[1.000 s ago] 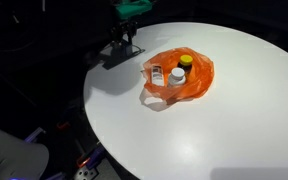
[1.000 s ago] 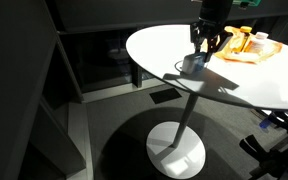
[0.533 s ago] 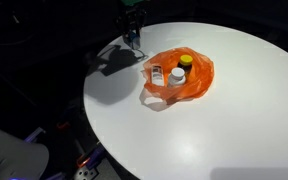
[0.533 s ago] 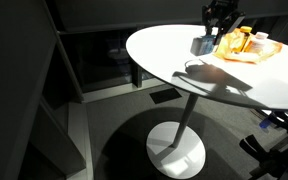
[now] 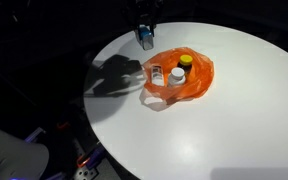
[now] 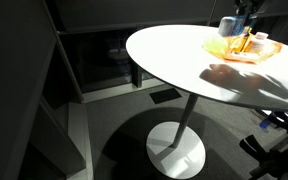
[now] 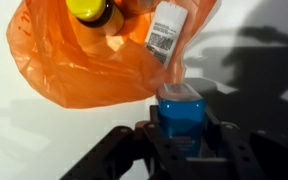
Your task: Put the box in the plastic
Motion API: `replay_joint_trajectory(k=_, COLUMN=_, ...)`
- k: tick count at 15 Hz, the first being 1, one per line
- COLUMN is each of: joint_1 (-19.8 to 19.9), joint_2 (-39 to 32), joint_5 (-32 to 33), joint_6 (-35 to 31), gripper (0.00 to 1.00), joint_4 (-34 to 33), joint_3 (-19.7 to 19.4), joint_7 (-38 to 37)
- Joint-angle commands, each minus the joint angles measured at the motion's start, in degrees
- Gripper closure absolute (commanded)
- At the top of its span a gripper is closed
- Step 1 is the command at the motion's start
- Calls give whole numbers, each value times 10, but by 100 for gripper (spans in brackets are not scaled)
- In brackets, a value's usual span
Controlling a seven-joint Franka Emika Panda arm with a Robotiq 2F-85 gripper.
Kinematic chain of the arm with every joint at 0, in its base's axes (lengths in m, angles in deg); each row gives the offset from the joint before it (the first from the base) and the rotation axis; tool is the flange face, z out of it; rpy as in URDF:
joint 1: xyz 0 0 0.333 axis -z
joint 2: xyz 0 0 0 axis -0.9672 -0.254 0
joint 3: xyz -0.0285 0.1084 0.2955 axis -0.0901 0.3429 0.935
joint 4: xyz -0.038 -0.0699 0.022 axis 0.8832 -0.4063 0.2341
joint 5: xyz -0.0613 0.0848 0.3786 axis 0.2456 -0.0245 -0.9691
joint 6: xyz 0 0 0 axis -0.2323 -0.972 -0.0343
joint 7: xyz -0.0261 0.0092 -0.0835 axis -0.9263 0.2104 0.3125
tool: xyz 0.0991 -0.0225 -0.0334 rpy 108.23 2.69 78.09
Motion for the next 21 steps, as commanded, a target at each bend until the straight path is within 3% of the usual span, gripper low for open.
replay_joint_trajectory(k=1, joint_1=10, joint_2=37, joint_5=23, joint_6=35, gripper=82, joint_4=21, joint_3=-14, joint_7=-63)
replay_joint_trajectory(k=8, joint_1=34, joint_2=73, joint_5=31, joint_6=66, gripper=82, joint_4=56, joint_3=-47, joint_7=-129)
replay_joint_trajectory(k=15, joint_1=59, joint_2=63, joint_5=29, joint_6=64, gripper=82, joint_4=51, joint_3=-81, joint_7=-125)
replay_joint_trajectory(k=21, joint_1=62, joint_2=39, joint_5=36, joint_6=68, gripper=82, joint_4=29, joint_3=-84, joint_7=-125)
